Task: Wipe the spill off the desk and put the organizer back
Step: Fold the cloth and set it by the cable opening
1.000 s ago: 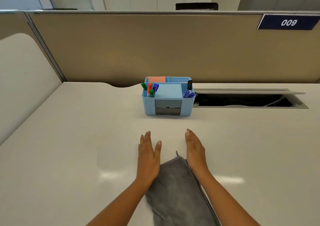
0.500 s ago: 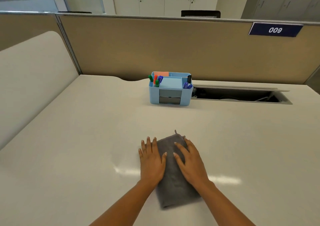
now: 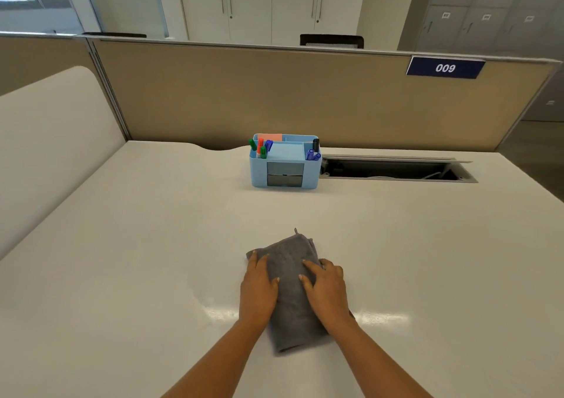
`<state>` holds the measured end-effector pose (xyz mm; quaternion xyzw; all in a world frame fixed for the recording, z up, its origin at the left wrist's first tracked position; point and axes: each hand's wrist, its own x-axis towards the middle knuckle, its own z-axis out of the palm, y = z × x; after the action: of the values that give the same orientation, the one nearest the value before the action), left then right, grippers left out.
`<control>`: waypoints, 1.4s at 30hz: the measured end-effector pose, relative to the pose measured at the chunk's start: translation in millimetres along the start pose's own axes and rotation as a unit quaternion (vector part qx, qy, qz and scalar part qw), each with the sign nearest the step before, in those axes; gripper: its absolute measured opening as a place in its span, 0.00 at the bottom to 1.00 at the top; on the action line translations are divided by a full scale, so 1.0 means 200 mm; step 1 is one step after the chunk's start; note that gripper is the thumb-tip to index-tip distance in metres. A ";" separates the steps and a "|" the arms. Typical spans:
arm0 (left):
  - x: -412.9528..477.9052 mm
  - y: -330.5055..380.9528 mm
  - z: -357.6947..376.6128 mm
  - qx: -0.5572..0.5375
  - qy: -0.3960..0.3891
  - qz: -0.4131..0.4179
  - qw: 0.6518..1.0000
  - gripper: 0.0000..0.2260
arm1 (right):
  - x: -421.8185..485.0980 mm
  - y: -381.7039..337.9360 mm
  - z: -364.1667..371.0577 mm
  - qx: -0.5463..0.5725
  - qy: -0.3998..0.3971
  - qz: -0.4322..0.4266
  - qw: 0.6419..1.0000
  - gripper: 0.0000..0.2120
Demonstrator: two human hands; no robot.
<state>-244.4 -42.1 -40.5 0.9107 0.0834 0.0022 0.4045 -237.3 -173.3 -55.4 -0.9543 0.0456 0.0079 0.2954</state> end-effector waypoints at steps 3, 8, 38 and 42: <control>0.01 0.00 -0.02 -0.028 0.020 -0.008 0.999 0.20 | 0.01 -0.02 0.01 0.014 0.008 0.014 1.000 0.19; 0.00 0.00 -0.02 -0.106 0.050 -0.018 0.993 0.19 | 0.01 -0.05 0.02 0.022 0.022 0.015 0.999 0.17; 0.22 0.89 0.39 -0.188 -0.008 0.086 0.978 0.16 | 0.33 0.47 -0.75 0.028 0.175 0.026 0.984 0.14; 0.31 1.15 0.70 -0.189 -0.022 0.094 0.977 0.15 | 0.50 0.77 -0.97 0.021 0.176 0.041 0.983 0.14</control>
<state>-138.9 -286.7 31.6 0.8216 -0.0136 0.0359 0.5688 -155.1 -417.8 14.1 -0.9316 0.1363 -0.1494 0.3019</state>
